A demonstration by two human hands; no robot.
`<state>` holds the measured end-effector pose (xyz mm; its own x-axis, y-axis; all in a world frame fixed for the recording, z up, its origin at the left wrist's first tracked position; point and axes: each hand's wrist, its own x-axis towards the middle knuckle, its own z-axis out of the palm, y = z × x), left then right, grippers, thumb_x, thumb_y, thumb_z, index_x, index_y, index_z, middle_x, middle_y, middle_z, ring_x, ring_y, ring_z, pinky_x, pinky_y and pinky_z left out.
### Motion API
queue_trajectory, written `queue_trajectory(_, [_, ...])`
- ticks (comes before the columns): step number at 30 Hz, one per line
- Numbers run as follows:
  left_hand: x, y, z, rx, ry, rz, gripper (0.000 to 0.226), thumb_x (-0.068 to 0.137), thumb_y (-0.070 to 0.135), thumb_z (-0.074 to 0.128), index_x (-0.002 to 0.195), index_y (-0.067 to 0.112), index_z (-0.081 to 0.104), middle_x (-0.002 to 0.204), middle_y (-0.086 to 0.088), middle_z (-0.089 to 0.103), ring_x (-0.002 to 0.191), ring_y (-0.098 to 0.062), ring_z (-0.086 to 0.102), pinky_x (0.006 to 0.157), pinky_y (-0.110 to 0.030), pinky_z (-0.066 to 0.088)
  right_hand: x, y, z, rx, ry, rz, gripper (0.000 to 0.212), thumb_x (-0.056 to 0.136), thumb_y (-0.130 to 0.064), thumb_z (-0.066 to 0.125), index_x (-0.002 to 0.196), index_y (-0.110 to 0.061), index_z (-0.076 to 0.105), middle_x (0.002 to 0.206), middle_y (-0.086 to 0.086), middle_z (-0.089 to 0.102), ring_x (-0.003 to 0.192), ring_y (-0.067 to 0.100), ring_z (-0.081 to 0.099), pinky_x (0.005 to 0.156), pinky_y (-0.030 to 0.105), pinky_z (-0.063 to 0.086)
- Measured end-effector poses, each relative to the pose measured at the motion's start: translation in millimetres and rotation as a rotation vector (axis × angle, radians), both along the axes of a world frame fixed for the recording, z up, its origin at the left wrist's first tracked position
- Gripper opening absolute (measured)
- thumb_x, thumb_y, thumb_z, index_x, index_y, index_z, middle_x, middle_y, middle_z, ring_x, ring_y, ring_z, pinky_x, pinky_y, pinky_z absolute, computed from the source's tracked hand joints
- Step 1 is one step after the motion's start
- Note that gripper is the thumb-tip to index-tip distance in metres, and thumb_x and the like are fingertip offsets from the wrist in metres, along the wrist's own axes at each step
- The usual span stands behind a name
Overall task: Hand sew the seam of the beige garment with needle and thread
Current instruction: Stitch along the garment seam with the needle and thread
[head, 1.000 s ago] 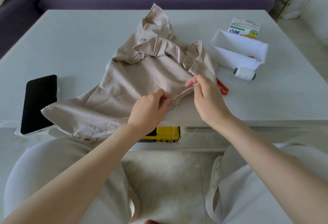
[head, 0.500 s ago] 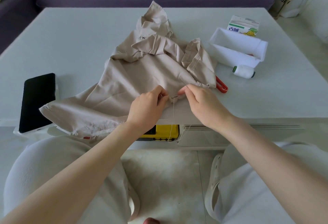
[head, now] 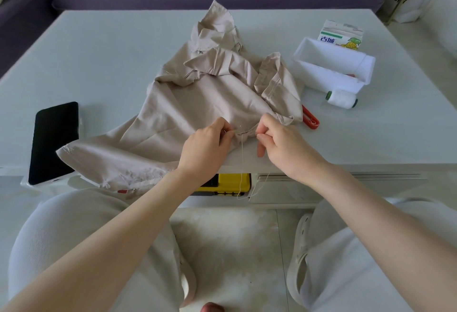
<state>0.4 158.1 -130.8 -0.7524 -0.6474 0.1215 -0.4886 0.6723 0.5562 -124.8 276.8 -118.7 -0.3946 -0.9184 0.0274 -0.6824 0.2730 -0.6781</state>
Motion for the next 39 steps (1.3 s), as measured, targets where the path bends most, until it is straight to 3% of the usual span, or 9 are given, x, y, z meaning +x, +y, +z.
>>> queue_trajectory(3, [-0.2,1.1,1.0,0.004,0.000,0.009,0.017,0.099,0.026,0.045,0.102,0.013,0.055,0.077,0.005,0.056,0.077,-0.028,0.056,0.065,-0.035,0.042,0.3,0.4,-0.9,0.033,-0.014,0.018,0.016,0.096,-0.007,0.044,0.082,-0.014,0.044,0.074,0.011,0.064,0.061,0.023,0.051,0.062,0.040,0.045])
queue_trajectory(7, [0.3,1.9,1.3,0.011,0.034,0.007,0.013,0.098,0.023,0.045,0.100,0.013,0.053,0.076,0.008,0.056,0.075,-0.026,0.057,0.066,-0.037,0.046,1.4,-0.4,-3.8,0.037,-0.012,0.005,0.018,0.093,-0.004,0.046,0.078,-0.015,0.044,0.069,0.014,0.062,0.062,0.031,0.053,0.063,0.044,0.047])
queue_trajectory(10, [1.5,2.5,1.5,0.012,0.068,-0.001,0.010,0.098,0.022,0.047,0.096,0.013,0.051,0.071,0.009,0.055,0.071,-0.025,0.057,0.064,-0.038,0.045,2.2,-1.4,-4.2,0.043,-0.010,0.000,0.018,0.092,-0.002,0.045,0.078,-0.014,0.044,0.066,0.009,0.058,0.060,0.027,0.051,0.062,0.039,0.046])
queue_trajectory(12, [2.5,3.8,2.2,0.018,0.099,-0.012,0.009,0.097,0.022,0.048,0.092,0.015,0.049,0.066,0.013,0.053,0.064,-0.021,0.055,0.061,-0.038,0.046,4.5,-2.7,-3.6,0.051,0.008,-0.008,0.016,0.093,-0.003,0.045,0.081,-0.013,0.045,0.061,-0.001,0.051,0.056,0.016,0.047,0.055,0.023,0.040])
queue_trajectory(16, [5.5,7.2,4.3,0.047,0.175,-0.015,0.010,0.096,0.021,0.050,0.089,0.015,0.049,0.065,0.005,0.058,0.058,-0.019,0.053,0.058,-0.042,0.048,7.5,-4.9,-3.8,0.036,0.010,-0.028,0.012,0.095,-0.007,0.046,0.085,-0.014,0.045,0.061,-0.007,0.044,0.057,0.009,0.045,0.051,0.018,0.035])
queue_trajectory(19, [7.7,7.1,5.4,0.066,0.200,-0.006,0.011,0.097,0.022,0.049,0.090,0.013,0.050,0.064,-0.003,0.060,0.058,-0.023,0.056,0.059,-0.045,0.048,9.0,-4.7,-3.3,0.037,0.004,-0.011,0.012,0.096,-0.007,0.044,0.085,-0.013,0.044,0.062,-0.005,0.045,0.057,0.014,0.046,0.053,0.024,0.036])
queue_trajectory(28, [7.9,5.7,3.7,0.118,0.197,0.009,0.012,0.097,0.024,0.050,0.090,0.015,0.049,0.064,0.003,0.059,0.063,-0.022,0.058,0.064,-0.047,0.050,7.9,-0.7,-2.7,0.004,0.038,-0.023,0.013,0.096,-0.006,0.043,0.085,-0.013,0.044,0.055,-0.007,0.043,0.051,0.016,0.043,0.053,0.031,0.038])
queue_trajectory(35, [10.0,8.0,4.2,0.091,0.199,-0.049,0.009,0.097,0.023,0.050,0.092,0.015,0.051,0.066,0.008,0.057,0.056,-0.018,0.054,0.057,-0.044,0.048,9.8,-0.6,-5.3,-0.011,0.063,-0.017,0.012,0.097,-0.010,0.044,0.087,-0.015,0.042,0.057,-0.010,0.042,0.051,0.008,0.043,0.050,0.024,0.034])
queue_trajectory(39, [10.7,9.8,2.7,-0.004,0.192,-0.094,0.009,0.097,0.023,0.050,0.094,0.015,0.053,0.062,0.013,0.052,0.051,-0.014,0.049,0.053,-0.039,0.046,16.0,-0.7,-7.4,-0.036,0.071,-0.004,0.008,0.100,-0.014,0.041,0.092,-0.015,0.040,0.060,-0.007,0.046,0.056,0.018,0.052,0.054,0.037,0.042])
